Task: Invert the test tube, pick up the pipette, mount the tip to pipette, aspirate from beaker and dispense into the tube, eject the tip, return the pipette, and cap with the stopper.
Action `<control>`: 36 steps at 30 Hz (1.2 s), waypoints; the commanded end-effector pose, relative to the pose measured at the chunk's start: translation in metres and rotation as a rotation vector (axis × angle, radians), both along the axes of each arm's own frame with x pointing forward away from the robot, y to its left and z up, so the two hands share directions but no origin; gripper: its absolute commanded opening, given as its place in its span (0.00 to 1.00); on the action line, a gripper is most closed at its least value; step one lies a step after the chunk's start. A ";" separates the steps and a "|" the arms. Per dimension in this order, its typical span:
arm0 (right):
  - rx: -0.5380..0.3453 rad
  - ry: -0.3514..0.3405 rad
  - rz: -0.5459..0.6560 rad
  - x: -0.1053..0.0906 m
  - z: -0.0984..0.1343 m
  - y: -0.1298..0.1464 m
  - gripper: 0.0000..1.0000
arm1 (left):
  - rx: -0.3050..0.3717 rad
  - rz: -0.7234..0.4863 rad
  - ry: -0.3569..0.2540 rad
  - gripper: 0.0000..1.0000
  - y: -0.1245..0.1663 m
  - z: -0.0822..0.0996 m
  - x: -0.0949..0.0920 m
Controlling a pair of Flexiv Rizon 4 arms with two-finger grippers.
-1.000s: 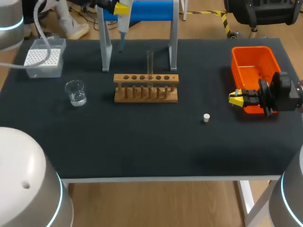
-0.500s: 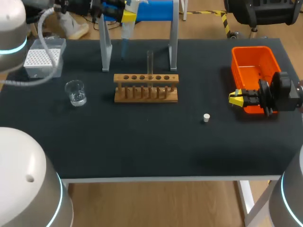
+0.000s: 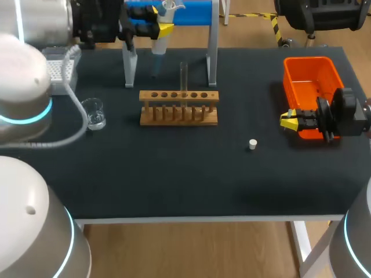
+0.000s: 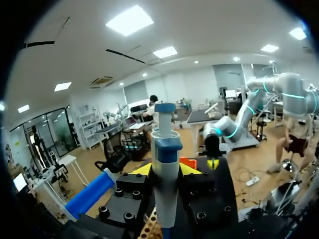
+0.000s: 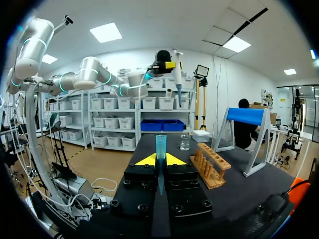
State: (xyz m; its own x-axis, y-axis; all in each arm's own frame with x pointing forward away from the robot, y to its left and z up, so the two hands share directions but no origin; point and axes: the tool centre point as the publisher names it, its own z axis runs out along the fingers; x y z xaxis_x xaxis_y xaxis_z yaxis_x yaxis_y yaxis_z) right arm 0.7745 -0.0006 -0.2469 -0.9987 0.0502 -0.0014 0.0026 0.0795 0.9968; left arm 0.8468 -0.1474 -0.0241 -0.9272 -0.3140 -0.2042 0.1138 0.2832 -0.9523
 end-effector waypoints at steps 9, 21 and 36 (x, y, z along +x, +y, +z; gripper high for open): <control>-0.001 0.000 -0.001 -0.001 0.000 0.000 0.00 | -0.057 0.278 -0.086 0.00 -0.013 0.000 -0.004; -0.001 0.000 -0.001 -0.001 0.000 0.000 0.00 | -0.065 0.125 -0.029 0.00 0.001 -0.003 -0.003; -0.001 0.000 -0.001 -0.001 0.000 0.000 0.00 | -0.030 0.002 0.004 0.00 0.005 -0.002 0.003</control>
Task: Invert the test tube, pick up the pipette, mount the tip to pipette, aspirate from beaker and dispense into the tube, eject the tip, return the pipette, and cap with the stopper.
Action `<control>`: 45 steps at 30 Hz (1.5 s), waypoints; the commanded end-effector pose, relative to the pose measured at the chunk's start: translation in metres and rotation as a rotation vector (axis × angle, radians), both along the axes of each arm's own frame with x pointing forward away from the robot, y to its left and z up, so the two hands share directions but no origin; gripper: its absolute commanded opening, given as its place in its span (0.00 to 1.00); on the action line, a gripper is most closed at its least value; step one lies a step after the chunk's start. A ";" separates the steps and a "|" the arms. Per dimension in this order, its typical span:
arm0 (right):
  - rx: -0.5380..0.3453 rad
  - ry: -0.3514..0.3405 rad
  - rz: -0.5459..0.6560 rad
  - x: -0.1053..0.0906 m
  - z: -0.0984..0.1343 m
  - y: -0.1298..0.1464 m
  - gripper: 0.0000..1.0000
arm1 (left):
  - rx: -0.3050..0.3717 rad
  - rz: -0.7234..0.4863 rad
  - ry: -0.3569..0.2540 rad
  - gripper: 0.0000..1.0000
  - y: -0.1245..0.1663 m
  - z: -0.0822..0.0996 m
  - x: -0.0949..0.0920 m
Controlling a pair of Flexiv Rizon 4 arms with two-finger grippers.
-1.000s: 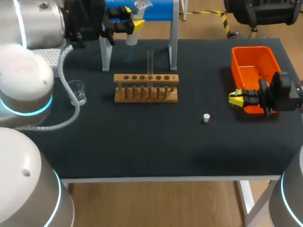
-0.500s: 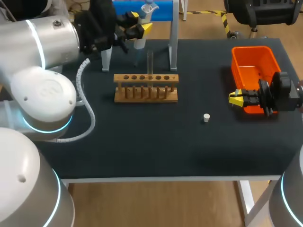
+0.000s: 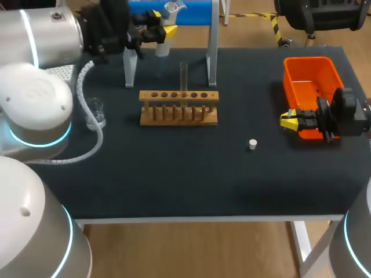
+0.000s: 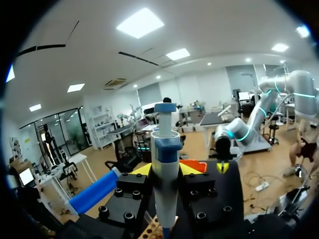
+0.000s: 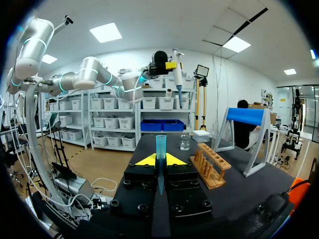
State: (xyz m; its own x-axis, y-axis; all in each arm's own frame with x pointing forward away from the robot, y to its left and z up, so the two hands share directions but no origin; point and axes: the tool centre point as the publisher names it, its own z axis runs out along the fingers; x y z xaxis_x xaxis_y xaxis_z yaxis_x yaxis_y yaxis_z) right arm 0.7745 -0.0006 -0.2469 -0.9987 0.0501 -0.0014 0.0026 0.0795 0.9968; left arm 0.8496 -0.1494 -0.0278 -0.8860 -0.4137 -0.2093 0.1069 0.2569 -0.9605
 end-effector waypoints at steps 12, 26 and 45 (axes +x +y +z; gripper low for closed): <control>-0.001 0.000 -0.001 -0.001 0.000 0.000 0.00 | 0.009 -0.100 0.024 0.00 0.007 0.002 0.000; -0.001 0.000 -0.001 -0.001 0.000 0.000 0.00 | 0.009 -0.100 0.024 0.00 0.007 0.002 0.000; -0.001 0.000 -0.001 -0.001 0.000 0.000 0.00 | -0.038 -0.146 0.036 0.00 0.014 0.008 -0.023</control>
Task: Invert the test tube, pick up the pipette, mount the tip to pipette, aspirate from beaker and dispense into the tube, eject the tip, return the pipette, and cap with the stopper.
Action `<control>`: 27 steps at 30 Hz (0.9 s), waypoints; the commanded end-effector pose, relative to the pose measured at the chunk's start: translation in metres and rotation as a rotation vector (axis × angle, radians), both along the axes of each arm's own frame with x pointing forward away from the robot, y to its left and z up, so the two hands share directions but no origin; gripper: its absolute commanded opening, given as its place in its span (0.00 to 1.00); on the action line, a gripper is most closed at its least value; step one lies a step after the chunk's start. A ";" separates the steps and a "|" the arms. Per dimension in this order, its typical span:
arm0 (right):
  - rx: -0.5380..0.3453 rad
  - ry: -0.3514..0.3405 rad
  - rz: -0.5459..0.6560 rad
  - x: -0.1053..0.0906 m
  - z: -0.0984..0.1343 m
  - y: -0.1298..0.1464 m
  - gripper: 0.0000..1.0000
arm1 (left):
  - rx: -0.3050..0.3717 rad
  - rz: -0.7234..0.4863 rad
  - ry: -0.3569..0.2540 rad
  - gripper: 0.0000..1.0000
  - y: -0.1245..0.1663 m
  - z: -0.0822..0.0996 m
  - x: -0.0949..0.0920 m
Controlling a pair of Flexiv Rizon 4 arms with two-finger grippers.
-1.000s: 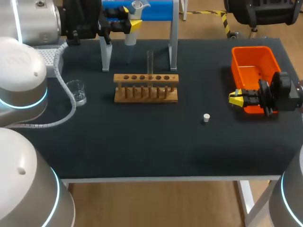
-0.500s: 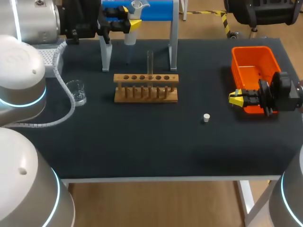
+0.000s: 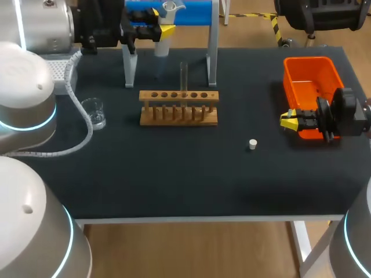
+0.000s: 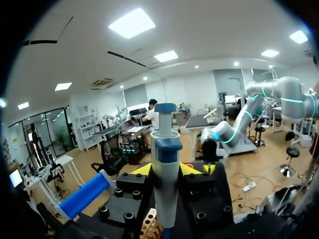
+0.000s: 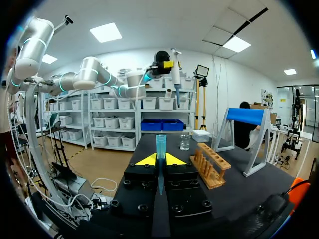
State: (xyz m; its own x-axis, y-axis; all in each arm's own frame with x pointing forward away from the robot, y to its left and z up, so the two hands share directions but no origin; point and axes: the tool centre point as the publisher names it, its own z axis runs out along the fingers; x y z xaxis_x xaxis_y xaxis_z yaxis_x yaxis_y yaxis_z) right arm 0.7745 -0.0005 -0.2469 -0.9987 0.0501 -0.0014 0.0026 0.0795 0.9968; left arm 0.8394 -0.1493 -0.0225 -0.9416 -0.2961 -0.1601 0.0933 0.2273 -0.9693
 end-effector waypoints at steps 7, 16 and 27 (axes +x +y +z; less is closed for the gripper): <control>-0.001 0.000 -0.001 -0.001 0.000 0.000 0.00 | -0.057 -0.076 -0.011 0.00 0.024 0.012 -0.038; -0.001 0.000 -0.001 -0.001 0.000 0.000 0.00 | -0.060 -0.099 -0.011 0.00 0.032 0.014 -0.059; -0.001 0.000 -0.001 -0.001 0.000 0.000 0.00 | -0.078 -0.157 0.030 0.00 0.023 0.009 -0.069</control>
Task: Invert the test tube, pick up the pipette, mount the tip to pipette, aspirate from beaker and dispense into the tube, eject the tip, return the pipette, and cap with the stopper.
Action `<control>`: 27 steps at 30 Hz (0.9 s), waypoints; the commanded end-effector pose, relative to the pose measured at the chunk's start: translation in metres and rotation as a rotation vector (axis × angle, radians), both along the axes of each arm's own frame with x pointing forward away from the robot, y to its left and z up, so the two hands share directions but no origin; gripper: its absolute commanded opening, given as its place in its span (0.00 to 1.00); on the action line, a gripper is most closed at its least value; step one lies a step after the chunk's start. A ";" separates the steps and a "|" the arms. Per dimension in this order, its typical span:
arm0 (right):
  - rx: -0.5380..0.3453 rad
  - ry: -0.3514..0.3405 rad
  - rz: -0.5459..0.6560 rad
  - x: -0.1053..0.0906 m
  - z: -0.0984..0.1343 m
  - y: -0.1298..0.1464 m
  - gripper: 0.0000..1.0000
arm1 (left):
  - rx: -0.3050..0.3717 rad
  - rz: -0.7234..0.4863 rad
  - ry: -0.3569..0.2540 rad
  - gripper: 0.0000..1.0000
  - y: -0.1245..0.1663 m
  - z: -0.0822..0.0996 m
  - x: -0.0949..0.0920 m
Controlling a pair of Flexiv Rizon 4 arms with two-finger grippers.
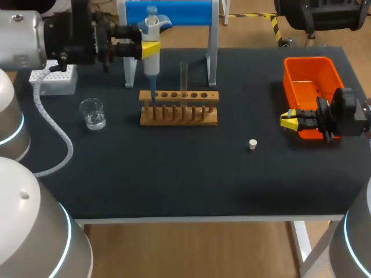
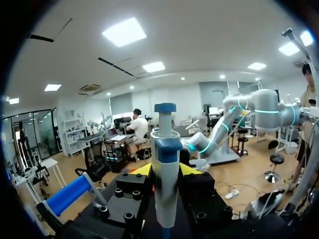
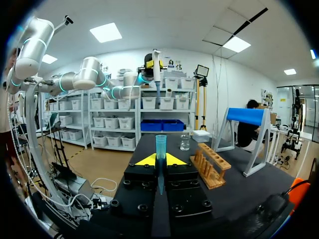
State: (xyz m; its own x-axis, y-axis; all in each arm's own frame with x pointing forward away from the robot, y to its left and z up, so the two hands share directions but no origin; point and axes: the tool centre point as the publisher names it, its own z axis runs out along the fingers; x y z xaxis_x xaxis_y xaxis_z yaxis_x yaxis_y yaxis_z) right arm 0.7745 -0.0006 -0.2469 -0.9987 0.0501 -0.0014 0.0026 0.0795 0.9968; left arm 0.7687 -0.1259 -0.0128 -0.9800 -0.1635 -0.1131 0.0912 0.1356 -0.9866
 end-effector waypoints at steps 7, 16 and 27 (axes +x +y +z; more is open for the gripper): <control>-0.001 0.000 -0.001 -0.001 0.000 0.000 0.00 | 0.000 -0.033 0.001 0.00 -0.012 -0.002 0.001; -0.001 0.000 -0.001 -0.001 0.000 0.000 0.00 | -0.016 -0.045 -0.001 0.00 -0.032 0.000 0.004; -0.001 0.000 -0.001 -0.001 0.000 0.000 0.00 | -0.033 -0.050 0.024 0.00 -0.040 -0.004 0.001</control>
State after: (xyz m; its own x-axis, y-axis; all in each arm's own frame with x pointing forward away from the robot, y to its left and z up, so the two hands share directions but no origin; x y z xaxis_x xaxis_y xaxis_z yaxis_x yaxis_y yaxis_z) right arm 0.7745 -0.0006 -0.2469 -0.9987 0.0502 -0.0014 0.0026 0.0795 0.9968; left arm 0.7696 -0.1642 -0.0146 -0.9890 -0.1169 -0.0904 0.0778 0.1082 -0.9911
